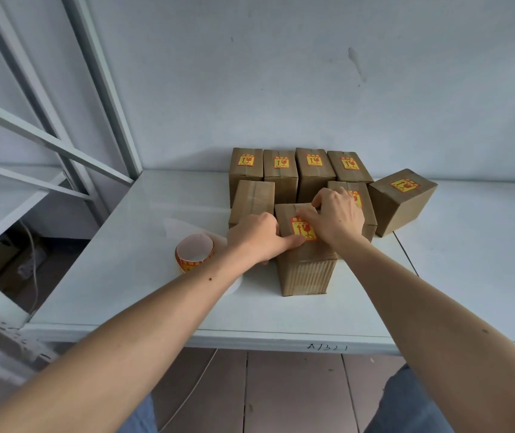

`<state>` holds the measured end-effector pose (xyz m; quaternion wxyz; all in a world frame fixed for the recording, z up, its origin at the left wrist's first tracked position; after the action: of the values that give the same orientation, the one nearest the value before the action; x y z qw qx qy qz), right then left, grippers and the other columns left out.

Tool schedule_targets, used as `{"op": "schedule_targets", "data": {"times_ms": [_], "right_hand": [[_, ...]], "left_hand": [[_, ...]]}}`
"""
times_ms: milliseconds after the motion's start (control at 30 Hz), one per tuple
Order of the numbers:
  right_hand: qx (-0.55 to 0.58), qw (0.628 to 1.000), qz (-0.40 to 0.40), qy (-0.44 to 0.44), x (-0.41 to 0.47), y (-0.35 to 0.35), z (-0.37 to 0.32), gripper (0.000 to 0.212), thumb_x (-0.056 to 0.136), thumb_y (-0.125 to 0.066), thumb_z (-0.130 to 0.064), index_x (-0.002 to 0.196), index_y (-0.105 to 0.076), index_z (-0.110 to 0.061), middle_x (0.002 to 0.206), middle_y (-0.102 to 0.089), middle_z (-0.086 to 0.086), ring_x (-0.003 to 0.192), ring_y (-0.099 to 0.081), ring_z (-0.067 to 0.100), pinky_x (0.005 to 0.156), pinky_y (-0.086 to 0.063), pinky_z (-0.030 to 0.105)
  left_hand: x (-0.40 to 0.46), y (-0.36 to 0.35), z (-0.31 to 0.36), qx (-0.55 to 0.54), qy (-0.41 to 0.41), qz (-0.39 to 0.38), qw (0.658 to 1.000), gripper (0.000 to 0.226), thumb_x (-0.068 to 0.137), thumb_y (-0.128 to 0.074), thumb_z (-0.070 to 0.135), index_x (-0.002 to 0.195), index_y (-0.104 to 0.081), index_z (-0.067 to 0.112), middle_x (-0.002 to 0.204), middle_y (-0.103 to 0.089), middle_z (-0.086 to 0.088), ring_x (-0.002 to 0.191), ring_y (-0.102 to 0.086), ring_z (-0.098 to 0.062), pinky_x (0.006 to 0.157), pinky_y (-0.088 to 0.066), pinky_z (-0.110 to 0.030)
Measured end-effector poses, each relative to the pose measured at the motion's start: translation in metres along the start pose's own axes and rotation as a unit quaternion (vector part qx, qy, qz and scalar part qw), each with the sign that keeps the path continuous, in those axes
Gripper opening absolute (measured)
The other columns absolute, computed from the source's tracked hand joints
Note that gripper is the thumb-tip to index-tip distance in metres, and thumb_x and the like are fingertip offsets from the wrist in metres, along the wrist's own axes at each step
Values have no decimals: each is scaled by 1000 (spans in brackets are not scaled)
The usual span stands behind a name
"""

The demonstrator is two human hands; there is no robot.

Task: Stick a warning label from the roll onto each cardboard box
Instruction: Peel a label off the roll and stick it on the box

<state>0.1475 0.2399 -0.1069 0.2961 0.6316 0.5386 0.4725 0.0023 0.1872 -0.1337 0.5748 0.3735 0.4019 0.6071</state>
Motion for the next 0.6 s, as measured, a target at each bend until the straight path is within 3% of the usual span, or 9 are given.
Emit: {"op": "schedule_targets", "data": {"times_ms": [133, 367, 600], "right_hand": [[12, 1000, -2, 8, 1, -4, 0, 45, 77, -68, -58, 101, -67, -20, 111, -59, 5, 110, -53, 26, 91, -45, 41], [12, 996, -84, 15, -5, 2, 27, 56, 62, -73, -70, 102, -65, -31, 120, -60, 2, 125, -44, 25, 98, -37, 44], [-24, 997, -48, 54, -18, 15, 16, 37, 80, -68, -55, 106, -68, -29, 133, -52, 4, 131, -38, 27, 106, -29, 45]], "left_hand": [[-1, 0, -1, -9, -4, -2, 1000, 62, 75, -53, 77, 66, -61, 16, 62, -69, 0, 57, -67, -14, 64, -56, -33], [-4, -3, -1, -35, -2, -2, 999, 59, 78, -53, 73, 68, -61, 15, 62, -67, 0, 58, -67, -15, 64, -57, -34], [-8, -3, 2, -46, -5, -12, 999, 51, 88, -52, 61, 79, -65, 12, 74, -71, -3, 62, -69, -17, 68, -57, -35]]}}
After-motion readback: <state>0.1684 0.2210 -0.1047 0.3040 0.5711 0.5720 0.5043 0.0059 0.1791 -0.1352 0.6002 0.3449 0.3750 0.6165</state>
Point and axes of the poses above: each hand's wrist, its own x-axis towards the middle knuckle, its own y-axis out of the back of the hand, z = x × y, the point moved 7 cm from there along x, towards the middle knuckle
